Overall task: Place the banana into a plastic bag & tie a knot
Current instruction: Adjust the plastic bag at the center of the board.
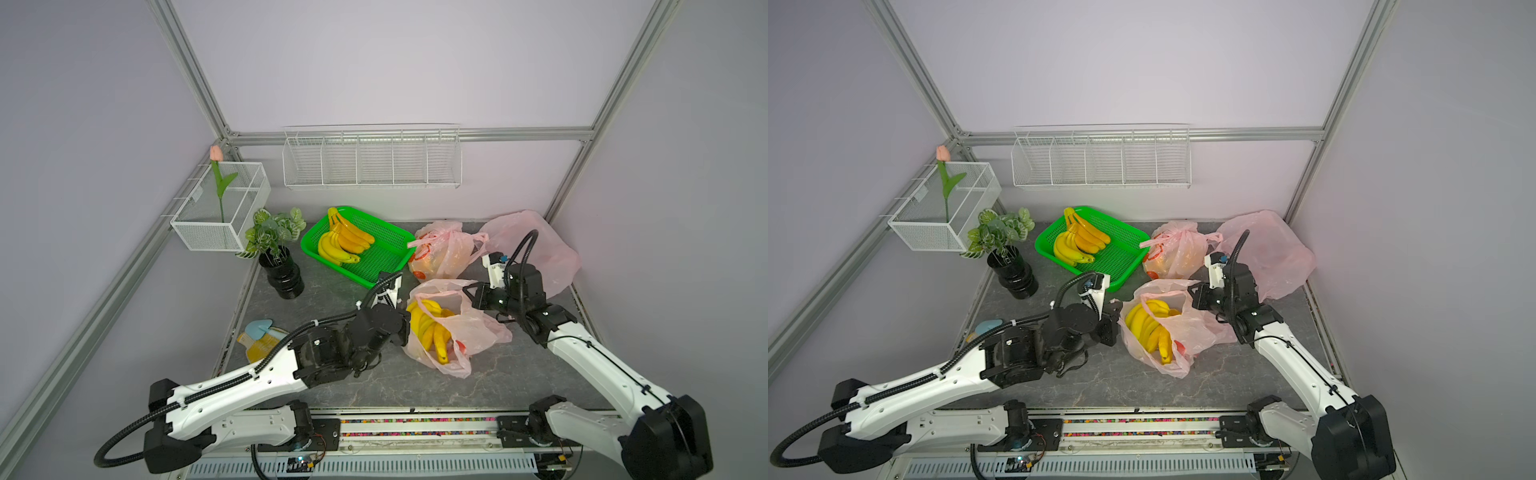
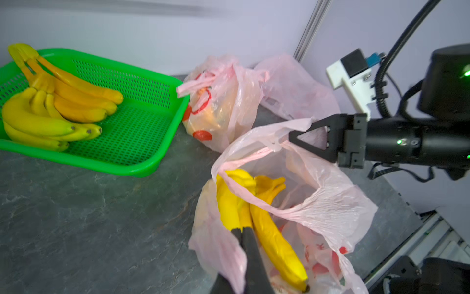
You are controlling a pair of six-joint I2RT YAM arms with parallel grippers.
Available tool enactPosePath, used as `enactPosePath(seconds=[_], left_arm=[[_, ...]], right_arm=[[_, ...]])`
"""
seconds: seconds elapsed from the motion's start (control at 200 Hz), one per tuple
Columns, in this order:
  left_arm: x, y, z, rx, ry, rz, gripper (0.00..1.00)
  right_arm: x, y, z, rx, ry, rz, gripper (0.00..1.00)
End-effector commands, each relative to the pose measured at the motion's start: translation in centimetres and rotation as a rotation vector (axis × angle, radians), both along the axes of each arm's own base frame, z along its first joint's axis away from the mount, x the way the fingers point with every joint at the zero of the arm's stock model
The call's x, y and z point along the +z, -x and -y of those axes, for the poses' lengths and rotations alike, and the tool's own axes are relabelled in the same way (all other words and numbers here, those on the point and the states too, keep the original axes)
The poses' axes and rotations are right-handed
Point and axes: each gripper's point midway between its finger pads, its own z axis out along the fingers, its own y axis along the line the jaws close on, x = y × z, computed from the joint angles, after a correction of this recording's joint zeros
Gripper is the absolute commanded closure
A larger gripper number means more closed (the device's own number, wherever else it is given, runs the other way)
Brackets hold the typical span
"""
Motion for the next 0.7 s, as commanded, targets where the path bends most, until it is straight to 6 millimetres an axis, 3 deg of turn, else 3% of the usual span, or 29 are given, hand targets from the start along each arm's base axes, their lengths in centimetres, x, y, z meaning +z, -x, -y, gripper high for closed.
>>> enactPosePath(seconds=[0.0,0.065,0.145,0.255,0.355,0.37,0.505,0.695], left_arm=[[1.1,-0.9,-0.7,0.019,-0.002,0.023,1.00],[0.1,-1.2,-0.4,0.023,-0.025,0.003,1.00],[-1.3,-1.1,0.2,0.008,-0.050,-0.029,1.00],[-2.1,-0.6,0.9,-0.028,-0.031,-0.060,1.00],[-1.9,-0.2,1.2,-0.052,-0.009,-0.061,1.00],[-1.8,-0.2,1.1,-0.053,-0.006,-0.060,1.00],[-0.8,0.0,1.5,-0.084,0.020,-0.041,1.00],[0.0,0.4,1.5,-0.107,0.058,-0.034,1.00]], right_arm=[[0.1,-0.8,0.0,0.019,0.039,0.024,0.92],[-0.1,-0.4,-0.1,0.032,0.043,0.015,0.87],[-0.1,0.7,0.0,0.054,0.047,0.016,0.71],[1.0,3.3,0.0,0.104,0.101,0.032,0.48],[2.4,6.1,0.6,0.130,0.199,0.059,0.33],[3.6,6.2,0.6,0.127,0.202,0.084,0.32],[6.5,9.2,0.9,0.166,0.300,0.135,0.25],[8.1,12.1,-1.9,0.302,0.423,0.189,0.23]])
